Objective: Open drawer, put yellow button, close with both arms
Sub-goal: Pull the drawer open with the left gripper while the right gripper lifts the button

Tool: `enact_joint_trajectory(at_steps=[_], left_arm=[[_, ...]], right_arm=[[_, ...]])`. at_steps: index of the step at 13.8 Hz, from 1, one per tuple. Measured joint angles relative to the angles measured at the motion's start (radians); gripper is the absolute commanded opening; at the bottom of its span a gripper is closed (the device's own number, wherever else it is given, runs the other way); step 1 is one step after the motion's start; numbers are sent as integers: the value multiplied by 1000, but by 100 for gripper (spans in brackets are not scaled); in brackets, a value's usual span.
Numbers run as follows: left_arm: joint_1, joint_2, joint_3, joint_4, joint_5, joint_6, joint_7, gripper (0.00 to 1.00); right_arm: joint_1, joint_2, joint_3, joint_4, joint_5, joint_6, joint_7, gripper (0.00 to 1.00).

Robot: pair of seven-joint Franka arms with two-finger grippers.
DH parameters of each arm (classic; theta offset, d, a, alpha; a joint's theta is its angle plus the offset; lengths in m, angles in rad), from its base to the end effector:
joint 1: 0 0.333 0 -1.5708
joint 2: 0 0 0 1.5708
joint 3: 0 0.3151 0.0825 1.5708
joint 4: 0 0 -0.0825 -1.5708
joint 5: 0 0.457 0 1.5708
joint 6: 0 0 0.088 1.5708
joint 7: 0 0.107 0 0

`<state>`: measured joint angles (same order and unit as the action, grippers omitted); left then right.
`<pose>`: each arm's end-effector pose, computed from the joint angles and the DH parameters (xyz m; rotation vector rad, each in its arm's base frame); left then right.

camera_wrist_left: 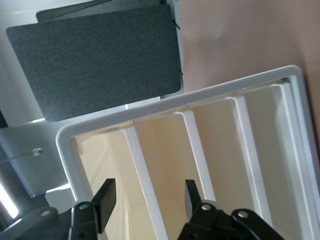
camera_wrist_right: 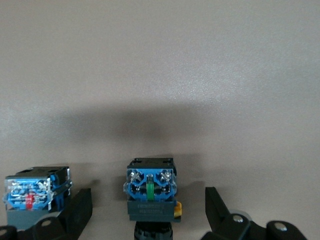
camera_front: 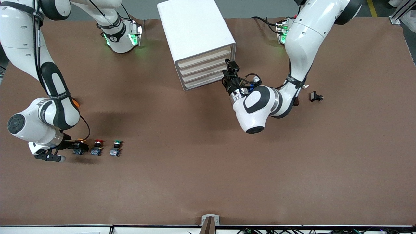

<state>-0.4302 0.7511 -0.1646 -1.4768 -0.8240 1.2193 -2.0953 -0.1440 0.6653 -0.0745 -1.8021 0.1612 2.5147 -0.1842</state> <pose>0.5135 -0.4450 0.2110 -1.4045 -1.4956 1.4065 0.6857 -0.1522 0.1229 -3.0910 0.2253 -0.0937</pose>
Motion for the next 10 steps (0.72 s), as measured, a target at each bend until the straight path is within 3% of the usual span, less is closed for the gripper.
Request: enact_joint_trajectory(at_steps=[2, 3, 7, 10], left_arm=[[-18, 7, 0, 0, -16, -2, -27, 61], [-29, 11, 0, 0, -24, -3, -30, 59], [-68, 29, 0, -5, -34, -3, -37, 50], [-95, 48, 0, -9, -48, -6, -38, 32]], right_arm=[[0, 0, 0, 0, 0, -1, -1, 10], [0, 0, 0, 0, 0, -1, -1, 0], [0, -1, 1, 2, 0, -2, -42, 0], [1, -4, 4, 10, 0, -23, -47, 0]])
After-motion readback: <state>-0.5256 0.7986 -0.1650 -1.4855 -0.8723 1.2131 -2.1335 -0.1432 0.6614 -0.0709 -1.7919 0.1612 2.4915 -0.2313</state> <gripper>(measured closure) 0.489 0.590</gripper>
